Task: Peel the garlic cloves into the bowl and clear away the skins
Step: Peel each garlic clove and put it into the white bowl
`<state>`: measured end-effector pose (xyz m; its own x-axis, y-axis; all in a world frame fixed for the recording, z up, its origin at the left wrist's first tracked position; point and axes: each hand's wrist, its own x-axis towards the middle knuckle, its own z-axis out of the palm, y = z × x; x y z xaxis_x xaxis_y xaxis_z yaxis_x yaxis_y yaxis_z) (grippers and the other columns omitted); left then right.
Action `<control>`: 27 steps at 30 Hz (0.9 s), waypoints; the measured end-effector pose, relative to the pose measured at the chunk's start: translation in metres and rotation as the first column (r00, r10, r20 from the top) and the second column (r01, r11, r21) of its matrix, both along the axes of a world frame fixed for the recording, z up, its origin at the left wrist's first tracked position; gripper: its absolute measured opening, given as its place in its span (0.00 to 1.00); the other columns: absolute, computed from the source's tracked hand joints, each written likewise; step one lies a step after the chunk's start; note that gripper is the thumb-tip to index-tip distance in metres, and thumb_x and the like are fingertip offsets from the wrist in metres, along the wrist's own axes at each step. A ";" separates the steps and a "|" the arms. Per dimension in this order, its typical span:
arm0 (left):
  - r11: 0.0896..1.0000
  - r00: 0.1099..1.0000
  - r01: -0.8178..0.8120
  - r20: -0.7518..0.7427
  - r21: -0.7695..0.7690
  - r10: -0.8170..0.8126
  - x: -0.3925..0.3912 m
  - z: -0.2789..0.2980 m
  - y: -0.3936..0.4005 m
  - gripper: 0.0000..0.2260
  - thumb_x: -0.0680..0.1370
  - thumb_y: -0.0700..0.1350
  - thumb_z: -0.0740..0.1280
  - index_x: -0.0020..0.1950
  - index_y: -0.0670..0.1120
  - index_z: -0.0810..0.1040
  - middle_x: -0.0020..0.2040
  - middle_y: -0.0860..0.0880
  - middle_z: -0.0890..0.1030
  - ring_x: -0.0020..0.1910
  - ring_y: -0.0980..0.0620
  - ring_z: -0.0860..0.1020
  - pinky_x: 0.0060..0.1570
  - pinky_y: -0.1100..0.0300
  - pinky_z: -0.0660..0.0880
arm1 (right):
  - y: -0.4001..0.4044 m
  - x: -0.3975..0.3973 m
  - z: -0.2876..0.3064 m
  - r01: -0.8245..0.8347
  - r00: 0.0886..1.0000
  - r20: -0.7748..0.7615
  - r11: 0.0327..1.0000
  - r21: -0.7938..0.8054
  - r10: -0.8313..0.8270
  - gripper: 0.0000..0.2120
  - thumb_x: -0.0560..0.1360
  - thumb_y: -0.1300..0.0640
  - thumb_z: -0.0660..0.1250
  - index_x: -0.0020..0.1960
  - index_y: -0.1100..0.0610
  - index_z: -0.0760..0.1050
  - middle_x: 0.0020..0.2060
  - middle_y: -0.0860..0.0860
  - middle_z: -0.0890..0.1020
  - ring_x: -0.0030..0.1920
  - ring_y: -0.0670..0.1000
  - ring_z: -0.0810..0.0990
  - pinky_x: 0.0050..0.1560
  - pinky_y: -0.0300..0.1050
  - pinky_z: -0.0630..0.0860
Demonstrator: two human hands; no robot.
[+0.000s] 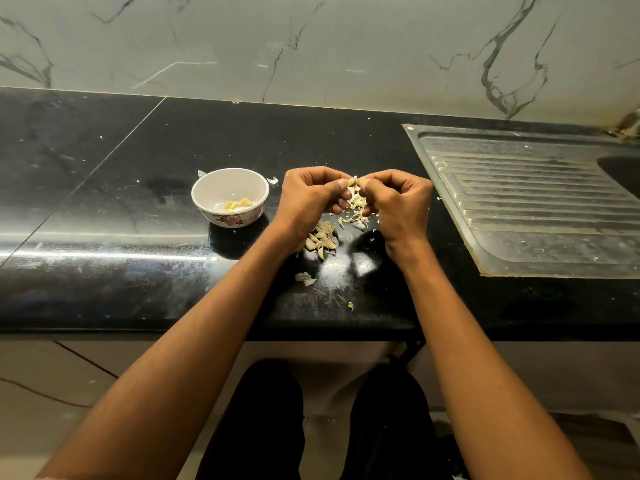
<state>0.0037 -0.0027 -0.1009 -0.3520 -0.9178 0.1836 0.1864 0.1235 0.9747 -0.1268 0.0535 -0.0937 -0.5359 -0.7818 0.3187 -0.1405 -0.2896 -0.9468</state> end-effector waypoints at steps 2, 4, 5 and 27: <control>1.000 1.000 -0.019 0.004 -0.003 0.019 0.000 0.000 0.000 0.05 0.79 0.32 0.68 0.51 0.34 0.83 0.37 0.41 0.82 0.33 0.51 0.79 0.33 0.64 0.77 | -0.001 -0.001 -0.001 0.011 1.000 -0.015 1.000 0.001 -0.011 0.08 0.72 0.63 0.70 0.36 0.65 0.83 0.30 0.59 0.82 0.28 0.50 0.77 0.26 0.43 0.73; 0.999 0.999 -0.043 0.018 -0.019 0.044 0.000 0.000 0.000 0.04 0.78 0.33 0.70 0.51 0.34 0.84 0.37 0.41 0.83 0.34 0.50 0.81 0.34 0.64 0.77 | -0.003 -0.002 -0.004 0.057 0.997 -0.061 0.998 0.024 -0.055 0.13 0.74 0.59 0.70 0.33 0.64 0.82 0.28 0.58 0.81 0.29 0.51 0.77 0.29 0.44 0.74; 0.998 0.998 -0.055 0.025 -0.030 0.055 0.000 -0.001 0.000 0.04 0.78 0.33 0.71 0.51 0.35 0.84 0.38 0.41 0.84 0.35 0.50 0.81 0.34 0.64 0.77 | -0.004 -0.003 -0.005 0.098 0.990 -0.108 0.994 0.038 -0.094 0.16 0.75 0.57 0.71 0.32 0.64 0.81 0.27 0.57 0.81 0.28 0.51 0.77 0.31 0.45 0.74; 0.975 0.970 -0.181 0.138 -0.128 0.199 0.001 -0.001 0.001 0.07 0.71 0.32 0.78 0.42 0.40 0.83 0.38 0.41 0.85 0.34 0.51 0.84 0.36 0.60 0.81 | -0.002 -0.003 -0.007 0.241 0.873 -0.462 0.962 0.128 -0.157 0.03 0.65 0.60 0.77 0.37 0.53 0.85 0.31 0.46 0.83 0.34 0.48 0.83 0.37 0.46 0.82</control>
<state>0.0045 -0.0012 -0.1019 -0.2043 -0.9467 0.2490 0.0022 0.2539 0.9672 -0.1299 0.0518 -0.1002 -0.5209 -0.7388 0.4275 -0.5944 -0.0454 -0.8029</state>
